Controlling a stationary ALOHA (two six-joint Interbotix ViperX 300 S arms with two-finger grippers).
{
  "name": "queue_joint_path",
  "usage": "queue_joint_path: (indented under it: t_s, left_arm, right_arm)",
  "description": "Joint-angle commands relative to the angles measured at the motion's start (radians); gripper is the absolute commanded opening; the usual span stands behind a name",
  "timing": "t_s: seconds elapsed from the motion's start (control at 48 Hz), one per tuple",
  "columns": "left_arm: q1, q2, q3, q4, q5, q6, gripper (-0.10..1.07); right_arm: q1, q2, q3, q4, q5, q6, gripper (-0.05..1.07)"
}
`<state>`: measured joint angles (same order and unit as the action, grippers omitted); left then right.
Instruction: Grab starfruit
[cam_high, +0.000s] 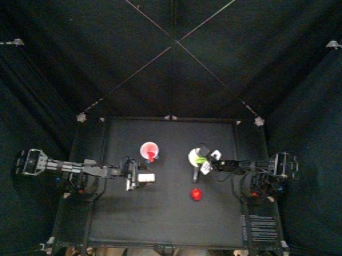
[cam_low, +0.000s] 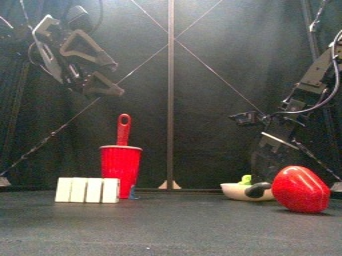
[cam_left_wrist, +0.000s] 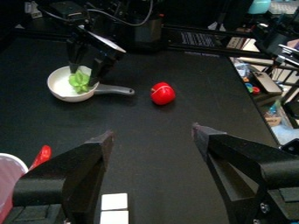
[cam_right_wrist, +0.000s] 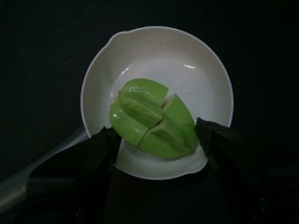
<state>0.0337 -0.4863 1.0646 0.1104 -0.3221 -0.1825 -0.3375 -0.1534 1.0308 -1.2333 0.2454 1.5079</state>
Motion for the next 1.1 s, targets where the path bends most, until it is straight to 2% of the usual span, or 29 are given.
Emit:
queue_joint_path:
  t_s: [0.0, 0.354, 1.083]
  left_arm:
    - [0.003, 0.002, -0.011, 0.0, -0.008, 0.0, 1.04]
    - [0.002, 0.002, -0.011, -0.002, -0.008, 0.002, 1.04]
    - [0.003, 0.002, -0.011, -0.002, -0.008, 0.0, 1.04]
  right_arm:
    - [0.0, -0.011, -0.017, -0.003, 0.002, -0.002, 0.94]
    - [-0.002, -0.02, -0.031, 0.003, 0.002, 0.0, 0.8]
    - [0.031, -0.141, -0.049, 0.009, 0.002, 0.0, 0.79]
